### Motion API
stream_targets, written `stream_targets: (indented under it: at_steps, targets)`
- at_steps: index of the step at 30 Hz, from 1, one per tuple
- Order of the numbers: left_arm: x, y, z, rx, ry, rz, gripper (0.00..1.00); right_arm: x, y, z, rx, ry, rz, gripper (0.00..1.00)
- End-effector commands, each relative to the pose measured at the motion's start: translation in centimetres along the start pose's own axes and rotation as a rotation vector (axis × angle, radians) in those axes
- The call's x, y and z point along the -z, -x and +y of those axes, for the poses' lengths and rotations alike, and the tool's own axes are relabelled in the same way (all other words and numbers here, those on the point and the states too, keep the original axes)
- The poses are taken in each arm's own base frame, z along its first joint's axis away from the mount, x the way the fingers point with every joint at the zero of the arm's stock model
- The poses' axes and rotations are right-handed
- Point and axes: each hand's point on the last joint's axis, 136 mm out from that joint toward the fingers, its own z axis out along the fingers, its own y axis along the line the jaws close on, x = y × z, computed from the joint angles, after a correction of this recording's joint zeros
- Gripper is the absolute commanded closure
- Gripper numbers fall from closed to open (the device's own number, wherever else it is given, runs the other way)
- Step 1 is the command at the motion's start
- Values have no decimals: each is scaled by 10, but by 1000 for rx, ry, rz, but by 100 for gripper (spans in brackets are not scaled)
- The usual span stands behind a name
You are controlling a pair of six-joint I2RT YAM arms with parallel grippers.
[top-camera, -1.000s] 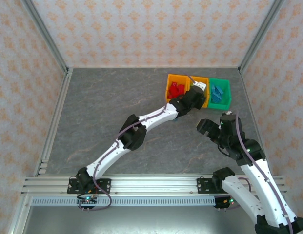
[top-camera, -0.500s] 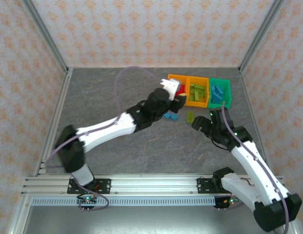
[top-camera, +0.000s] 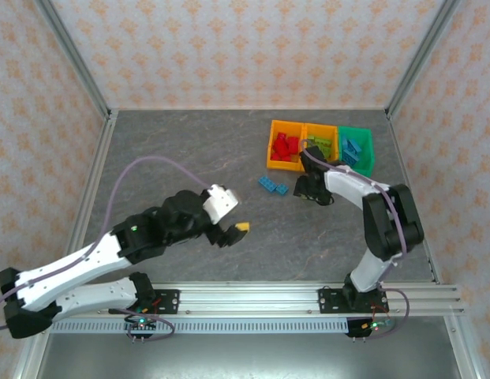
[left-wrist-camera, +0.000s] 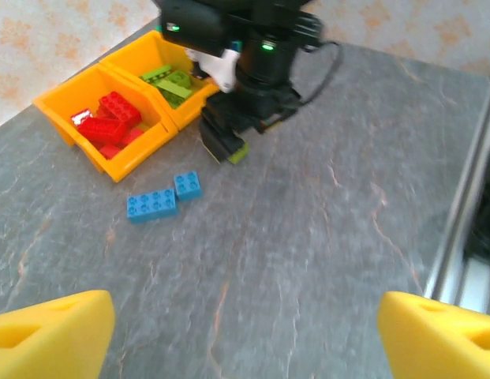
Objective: Sort the legos into containers by color
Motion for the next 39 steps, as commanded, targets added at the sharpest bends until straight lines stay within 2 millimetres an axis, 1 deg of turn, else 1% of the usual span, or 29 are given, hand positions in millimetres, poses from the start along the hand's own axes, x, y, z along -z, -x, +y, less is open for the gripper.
stream_targets:
  at_steps: [1, 3, 4, 5, 7, 9, 12, 14, 15, 17, 19, 22, 24, 26, 27, 29, 30, 32, 33, 35, 36, 37, 38, 39]
  targets:
    - [12, -48, -8, -219, -56, 130, 8, -6, 19, 9, 26, -1, -52, 43]
    - [13, -55, -7, -279, -47, 112, 6, -11, 16, 8, 27, -12, -38, 57]
    - [12, -59, -6, -301, -41, 103, 5, -12, 14, 7, 24, -15, -31, 62]
    - [10, -63, -6, -318, -35, 91, 5, -9, 12, 5, 22, -14, -31, 68]
    - [8, -70, -7, -334, -40, 93, 5, 6, 10, 1, 10, -1, -58, 77]
    - [8, -77, -7, -348, -42, 119, 4, 33, 13, 0, -15, 58, -140, 79]
    - [7, -83, -1, -365, -12, 138, 4, 69, 23, -5, -43, 109, -260, 79]
    - [7, -86, 5, -368, 16, 146, 4, 88, 38, -11, -52, 86, -342, 79]
    - [7, -87, 7, -360, 21, 150, 4, 93, 46, -13, -54, 68, -371, 79]
    - [6, -89, 7, -340, 12, 155, 4, 92, 66, -15, -56, 30, -388, 79]
    - [6, -92, 6, -333, 6, 160, 4, 86, 90, -14, -70, 12, -390, 79]
    - [5, -95, 7, -329, 10, 169, 3, 63, 124, -9, -91, 5, -380, 80]
    - [5, -96, 7, -322, 9, 165, 0, 50, 144, -6, -94, -8, -377, 77]
    - [4, -96, 7, -319, 10, 163, 0, 37, 160, -1, -81, -22, -353, 70]
    - [4, -96, 7, -319, 11, 164, 0, 34, 164, 0, -76, -36, -343, 64]
    - [3, -97, 7, -319, 13, 170, 0, 36, 172, 2, -75, -49, -331, 44]
    - [3, -97, 7, -319, 13, 172, 0, 41, 174, 3, -80, -46, -335, 41]
    - [3, -97, 8, -318, 14, 172, 0, 56, 170, 2, -97, -24, -347, 40]
    - [3, -97, 8, -319, 15, 171, 0, 65, 166, 0, -111, -7, -356, 40]
    - [3, -97, 8, -323, 17, 172, 0, 84, 151, 3, -126, 54, -367, 41]
    - [3, -97, 8, -325, 19, 172, 0, 92, 139, 6, -120, 89, -371, 41]
    - [2, -98, 9, -328, 19, 175, 0, 95, 122, 10, -105, 118, -362, 41]
    - [2, -98, 8, -328, 18, 178, 0, 99, 109, 17, -77, 152, -358, 41]
    - [1, -98, 9, -330, 18, 180, 0, 101, 92, 27, -30, 187, -345, 41]
